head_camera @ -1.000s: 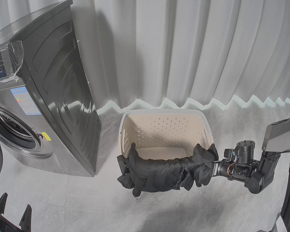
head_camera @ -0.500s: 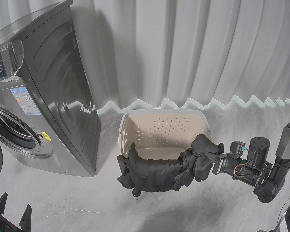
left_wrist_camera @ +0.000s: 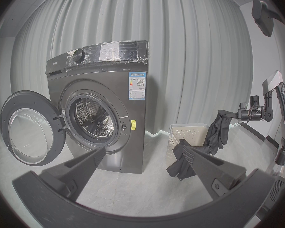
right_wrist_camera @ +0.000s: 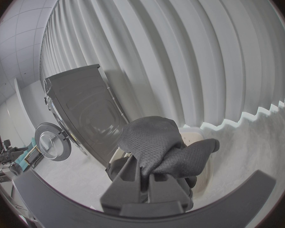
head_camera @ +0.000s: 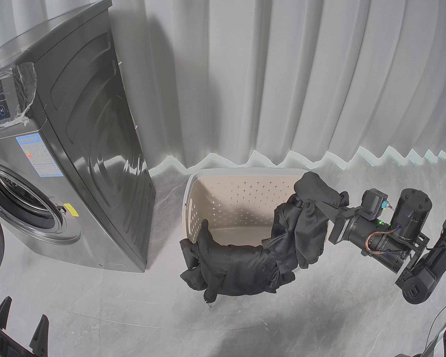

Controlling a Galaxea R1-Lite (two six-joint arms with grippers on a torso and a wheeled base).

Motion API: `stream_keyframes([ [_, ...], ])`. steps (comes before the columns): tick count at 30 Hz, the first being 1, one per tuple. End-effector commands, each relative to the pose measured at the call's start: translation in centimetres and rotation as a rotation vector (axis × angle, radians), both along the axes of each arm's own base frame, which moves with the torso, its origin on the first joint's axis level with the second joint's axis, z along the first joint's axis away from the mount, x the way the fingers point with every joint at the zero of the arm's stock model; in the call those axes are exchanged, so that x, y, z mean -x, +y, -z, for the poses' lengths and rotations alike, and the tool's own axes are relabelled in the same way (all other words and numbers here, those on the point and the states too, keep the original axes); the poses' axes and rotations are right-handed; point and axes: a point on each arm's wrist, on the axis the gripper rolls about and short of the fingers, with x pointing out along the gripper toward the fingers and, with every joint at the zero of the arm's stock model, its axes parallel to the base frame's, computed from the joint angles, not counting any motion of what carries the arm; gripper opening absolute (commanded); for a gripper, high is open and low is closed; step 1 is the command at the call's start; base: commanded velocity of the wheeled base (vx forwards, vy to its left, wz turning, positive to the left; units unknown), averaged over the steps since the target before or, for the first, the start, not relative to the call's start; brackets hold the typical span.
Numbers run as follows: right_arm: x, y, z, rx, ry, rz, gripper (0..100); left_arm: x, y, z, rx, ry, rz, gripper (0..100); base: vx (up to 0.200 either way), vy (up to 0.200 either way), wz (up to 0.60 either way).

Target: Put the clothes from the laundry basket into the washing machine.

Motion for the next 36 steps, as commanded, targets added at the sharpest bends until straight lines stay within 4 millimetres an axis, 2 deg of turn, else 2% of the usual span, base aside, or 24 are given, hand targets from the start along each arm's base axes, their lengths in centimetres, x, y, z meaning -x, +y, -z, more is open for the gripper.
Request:
stream_keyframes([
  [1,0.1,0.1,-1.7,-0.022,-0.066,-0.003,0,0.0,0.0,0.5,0.000,-0.001,0.000,100,0.000,0.000,0.00],
  [2,0.4,0.5,-2.7,-0.025,-0.083,-0.012,0,0.0,0.0,0.5,0.000,-0.001,0.000,100,0.000,0.000,0.00],
  [9,1.7,1.0,-4.3,-0.034,-0.099,-0.006,0,0.0,0.0,0.5,0.000,-0.003,0.000,100,0.000,0.000,0.00],
  [16,1.7,1.0,-4.2,-0.030,-0.093,0.014,0,0.0,0.0,0.5,0.000,-0.001,0.000,100,0.000,0.000,0.00],
  [31,2.1,1.8,-4.0,-0.016,-0.092,0.049,0,0.0,0.0,0.5,0.000,-0.003,0.000,100,-0.200,0.000,0.00],
  [36,2.2,2.0,-4.0,-0.011,-0.092,0.042,0,0.0,0.0,0.5,0.000,-0.003,0.000,100,0.000,0.000,0.00],
])
